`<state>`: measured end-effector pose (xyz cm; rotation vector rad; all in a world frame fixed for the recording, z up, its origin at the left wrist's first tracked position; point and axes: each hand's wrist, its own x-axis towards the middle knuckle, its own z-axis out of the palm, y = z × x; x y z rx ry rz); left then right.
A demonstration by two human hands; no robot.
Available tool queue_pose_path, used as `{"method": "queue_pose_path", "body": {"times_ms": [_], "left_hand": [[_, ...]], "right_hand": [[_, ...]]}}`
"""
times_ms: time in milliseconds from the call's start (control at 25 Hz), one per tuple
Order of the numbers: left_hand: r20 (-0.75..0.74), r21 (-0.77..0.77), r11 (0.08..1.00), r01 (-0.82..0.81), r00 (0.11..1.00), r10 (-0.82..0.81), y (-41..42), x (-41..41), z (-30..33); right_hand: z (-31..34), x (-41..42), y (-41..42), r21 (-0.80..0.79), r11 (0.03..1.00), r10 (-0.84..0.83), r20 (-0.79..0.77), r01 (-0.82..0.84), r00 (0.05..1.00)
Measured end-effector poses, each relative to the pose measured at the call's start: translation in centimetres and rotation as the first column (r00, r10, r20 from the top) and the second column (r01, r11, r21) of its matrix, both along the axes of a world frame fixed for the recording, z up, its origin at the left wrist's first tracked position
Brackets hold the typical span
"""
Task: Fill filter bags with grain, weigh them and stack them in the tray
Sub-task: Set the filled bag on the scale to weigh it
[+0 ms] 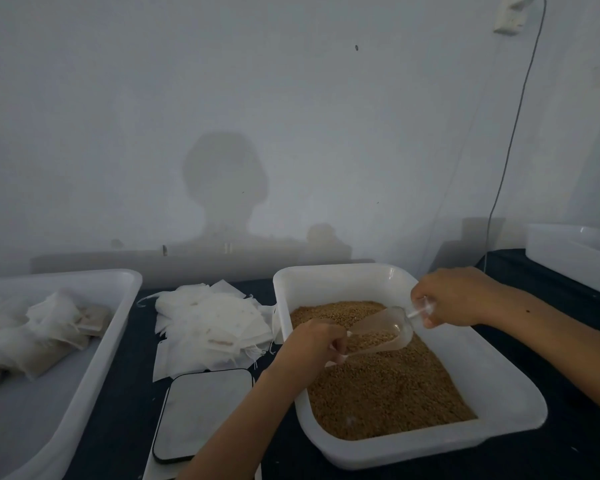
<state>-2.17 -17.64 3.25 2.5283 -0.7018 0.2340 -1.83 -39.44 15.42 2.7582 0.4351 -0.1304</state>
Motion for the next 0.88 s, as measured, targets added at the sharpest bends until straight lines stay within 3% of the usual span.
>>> {"method": "queue_pose_path", "body": {"times_ms": [480, 680, 880], "left_hand": [[0.017, -0.003, 0.999, -0.046, 0.999, 0.046, 0.1, 0.3, -0.8], [0.076, -0.065, 0.973, -0.223, 0.971, 0.228, 0.0, 0.6, -1.6], [0.145, -0.147, 0.945, -0.293, 0.939, 0.313, 0.1, 0.6, -2.1]], "right_hand": [[0.8, -0.1, 0.9, -0.067, 0.997, 0.032, 0.095, -0.025, 0.995], [0.2, 0.1, -1.2, -0.058, 0.994, -0.099, -0.036, 0.096, 0.994], [-5.7, 0.4, -1.2, 0.038, 0.990, -0.129, -0.136, 0.136, 0.982]]}}
